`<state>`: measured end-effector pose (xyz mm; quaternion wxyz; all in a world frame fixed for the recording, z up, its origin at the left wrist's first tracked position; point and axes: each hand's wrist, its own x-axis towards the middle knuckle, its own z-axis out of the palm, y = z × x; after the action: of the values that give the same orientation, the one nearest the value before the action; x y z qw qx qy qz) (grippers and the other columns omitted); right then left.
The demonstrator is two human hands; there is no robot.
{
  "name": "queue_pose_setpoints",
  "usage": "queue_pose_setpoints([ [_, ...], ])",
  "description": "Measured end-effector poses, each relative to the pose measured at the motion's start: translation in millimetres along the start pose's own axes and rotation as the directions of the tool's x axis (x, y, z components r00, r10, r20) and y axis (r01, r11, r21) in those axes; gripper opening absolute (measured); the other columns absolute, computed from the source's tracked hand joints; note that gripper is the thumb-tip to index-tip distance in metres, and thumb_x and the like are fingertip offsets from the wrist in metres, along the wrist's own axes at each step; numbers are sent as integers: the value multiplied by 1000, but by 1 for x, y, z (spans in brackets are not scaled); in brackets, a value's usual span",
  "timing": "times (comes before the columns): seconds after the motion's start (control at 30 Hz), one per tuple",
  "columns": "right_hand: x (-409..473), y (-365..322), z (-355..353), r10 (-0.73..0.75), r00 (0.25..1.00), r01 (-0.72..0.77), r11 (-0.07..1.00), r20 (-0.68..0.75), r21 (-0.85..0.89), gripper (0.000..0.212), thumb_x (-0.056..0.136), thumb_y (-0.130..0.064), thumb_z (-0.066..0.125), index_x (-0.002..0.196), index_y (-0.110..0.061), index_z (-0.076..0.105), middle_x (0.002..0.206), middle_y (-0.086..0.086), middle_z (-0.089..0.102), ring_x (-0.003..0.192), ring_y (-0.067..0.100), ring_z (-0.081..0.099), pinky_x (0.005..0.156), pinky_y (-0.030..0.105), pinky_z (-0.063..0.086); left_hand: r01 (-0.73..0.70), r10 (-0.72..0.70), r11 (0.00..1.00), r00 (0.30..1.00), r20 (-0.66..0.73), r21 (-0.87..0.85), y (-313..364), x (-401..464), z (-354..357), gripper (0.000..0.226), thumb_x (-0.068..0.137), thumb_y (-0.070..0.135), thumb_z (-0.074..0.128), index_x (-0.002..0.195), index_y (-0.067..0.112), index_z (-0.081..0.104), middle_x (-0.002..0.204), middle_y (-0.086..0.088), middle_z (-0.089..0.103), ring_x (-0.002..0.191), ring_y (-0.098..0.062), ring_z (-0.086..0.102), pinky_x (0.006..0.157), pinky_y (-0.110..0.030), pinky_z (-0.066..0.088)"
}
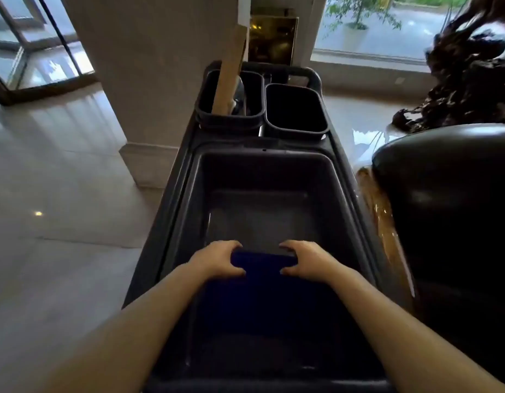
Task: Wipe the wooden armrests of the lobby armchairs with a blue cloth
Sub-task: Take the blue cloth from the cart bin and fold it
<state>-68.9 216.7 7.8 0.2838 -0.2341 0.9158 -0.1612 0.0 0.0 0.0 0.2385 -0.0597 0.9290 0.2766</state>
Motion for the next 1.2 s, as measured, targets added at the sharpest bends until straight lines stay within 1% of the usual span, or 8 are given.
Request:
queue_pose_setpoints([
  [0.2,9,18,37,124,989,-124,992,77,-8,72,75,-36,70,137,-23,36,141,4,44,126,23,43,102,39,42,49,-49,999,995,82,-4,-4,23,41,73,73,39,69,136,23,36,139,-4,46,123,-22,47,103,-39,42],
  [0.33,8,29,60,132,991,-131,990,20,-47,70,77,-30,70,137,-20,37,142,3,40,129,24,35,102,40,41,61,-64,997,997,46,57,-9,30,67,76,76,32,69,140,20,31,141,-4,38,130,-24,34,106,-39,37],
  [0.47,3,23,77,98,990,-116,978,-105,-174,53,80,-20,66,129,-19,45,127,2,48,115,22,42,86,38,50,41,-22,983,994,-104,179,-11,24,81,60,80,21,65,134,19,39,133,0,41,122,-20,38,91,-35,47],
  [0.6,-1,19,86,83,981,-111,981,-178,-158,29,81,-10,57,109,-18,56,112,1,59,104,20,49,73,36,50,31,-14,993,989,-150,111,-10,20,85,27,81,12,61,107,17,55,114,-1,57,105,-19,51,75,-33,48],
  [0.73,3,22,72,230,968,-223,972,-102,78,23,78,-14,60,99,-23,63,108,0,67,99,21,60,76,28,47,127,-132,984,990,-39,-127,-16,23,65,13,77,10,66,89,14,65,103,-6,67,93,-19,60,80,-30,50],
  [0.9,-5,27,38,243,966,-210,933,-82,292,19,70,-13,76,88,-16,70,90,5,71,80,12,62,73,23,50,104,-93,951,994,52,-290,-17,16,28,13,71,10,74,75,20,67,82,0,67,80,-12,62,73,-23,48],
  [1.03,-20,17,10,207,964,-145,936,-167,321,17,70,-10,74,85,-17,70,75,-5,65,70,7,59,56,10,41,7,-13,964,1000,-20,-264,2,6,-5,15,71,10,73,70,23,66,70,8,64,72,-7,62,63,-19,49],
  [1.2,-52,6,-39,152,926,-39,949,-345,313,20,68,-9,73,75,-26,66,71,-7,65,67,6,61,58,15,43,-128,106,961,989,-102,-246,40,-10,-46,13,70,11,71,74,22,67,72,6,66,73,-10,62,71,-26,52],
])
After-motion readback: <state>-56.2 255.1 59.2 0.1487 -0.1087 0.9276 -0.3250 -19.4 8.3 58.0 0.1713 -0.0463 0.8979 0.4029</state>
